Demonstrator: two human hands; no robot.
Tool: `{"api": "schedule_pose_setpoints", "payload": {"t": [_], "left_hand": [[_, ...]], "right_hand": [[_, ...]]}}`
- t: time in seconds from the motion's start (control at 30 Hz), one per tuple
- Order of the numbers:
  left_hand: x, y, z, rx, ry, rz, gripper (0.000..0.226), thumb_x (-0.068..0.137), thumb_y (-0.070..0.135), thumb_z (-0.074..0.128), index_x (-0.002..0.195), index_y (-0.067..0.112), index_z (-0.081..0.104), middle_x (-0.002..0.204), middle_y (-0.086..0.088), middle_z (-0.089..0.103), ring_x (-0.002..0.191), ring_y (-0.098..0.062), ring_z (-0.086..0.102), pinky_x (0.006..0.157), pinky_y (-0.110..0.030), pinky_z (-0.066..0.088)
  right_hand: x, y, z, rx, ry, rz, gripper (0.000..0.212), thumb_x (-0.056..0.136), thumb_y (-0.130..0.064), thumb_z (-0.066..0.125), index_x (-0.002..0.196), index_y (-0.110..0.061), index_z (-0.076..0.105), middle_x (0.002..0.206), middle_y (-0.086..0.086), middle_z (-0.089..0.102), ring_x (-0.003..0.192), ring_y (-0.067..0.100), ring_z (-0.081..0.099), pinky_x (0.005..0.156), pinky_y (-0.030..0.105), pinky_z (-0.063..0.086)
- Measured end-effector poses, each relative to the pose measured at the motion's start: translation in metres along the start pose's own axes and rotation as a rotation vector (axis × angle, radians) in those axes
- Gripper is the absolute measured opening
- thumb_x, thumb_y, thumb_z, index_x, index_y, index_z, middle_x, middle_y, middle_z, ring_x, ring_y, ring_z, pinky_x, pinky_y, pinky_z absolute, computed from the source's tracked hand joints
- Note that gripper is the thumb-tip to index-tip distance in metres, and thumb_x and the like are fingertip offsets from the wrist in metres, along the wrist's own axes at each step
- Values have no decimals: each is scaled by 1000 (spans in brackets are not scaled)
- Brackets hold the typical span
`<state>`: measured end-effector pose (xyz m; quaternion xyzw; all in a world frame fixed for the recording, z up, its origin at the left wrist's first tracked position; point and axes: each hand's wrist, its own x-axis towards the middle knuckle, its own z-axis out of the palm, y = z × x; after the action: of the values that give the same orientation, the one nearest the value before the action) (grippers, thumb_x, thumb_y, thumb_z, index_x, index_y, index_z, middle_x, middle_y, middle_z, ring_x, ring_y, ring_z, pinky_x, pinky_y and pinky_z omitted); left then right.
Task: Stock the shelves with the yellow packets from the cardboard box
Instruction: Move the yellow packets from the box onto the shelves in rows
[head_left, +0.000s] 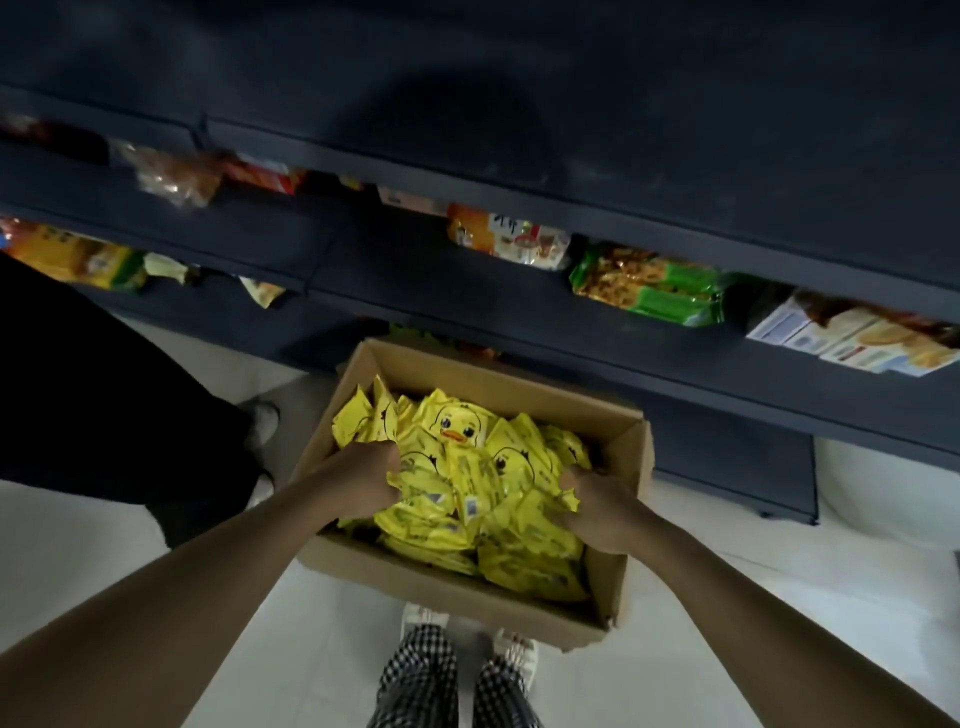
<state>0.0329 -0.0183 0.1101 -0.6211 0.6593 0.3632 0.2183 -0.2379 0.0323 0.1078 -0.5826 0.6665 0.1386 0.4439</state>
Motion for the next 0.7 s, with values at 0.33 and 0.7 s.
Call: {"api": "schedule_pose_setpoints", "payload": {"t": [0.33, 0.7], "left_hand": [[121, 7, 63, 76, -175, 77, 37, 89, 23, 61, 124, 20, 50, 124, -5, 55, 104, -24, 58, 83, -35, 52], [224, 18, 127, 478, -82, 425, 62, 81, 4, 63, 136, 23, 42, 139, -1, 39, 127, -21, 39, 91, -34, 41]], "right_hand": [[97, 40, 76, 163, 3, 159, 49, 90, -27, 61, 132, -8, 43, 131, 14, 52, 115, 24, 54, 75, 22, 40], [191, 90, 144, 181, 68, 323, 47, 83, -4, 56, 125, -19, 40, 120, 7, 50, 108, 24, 51, 76, 33, 47]]}}
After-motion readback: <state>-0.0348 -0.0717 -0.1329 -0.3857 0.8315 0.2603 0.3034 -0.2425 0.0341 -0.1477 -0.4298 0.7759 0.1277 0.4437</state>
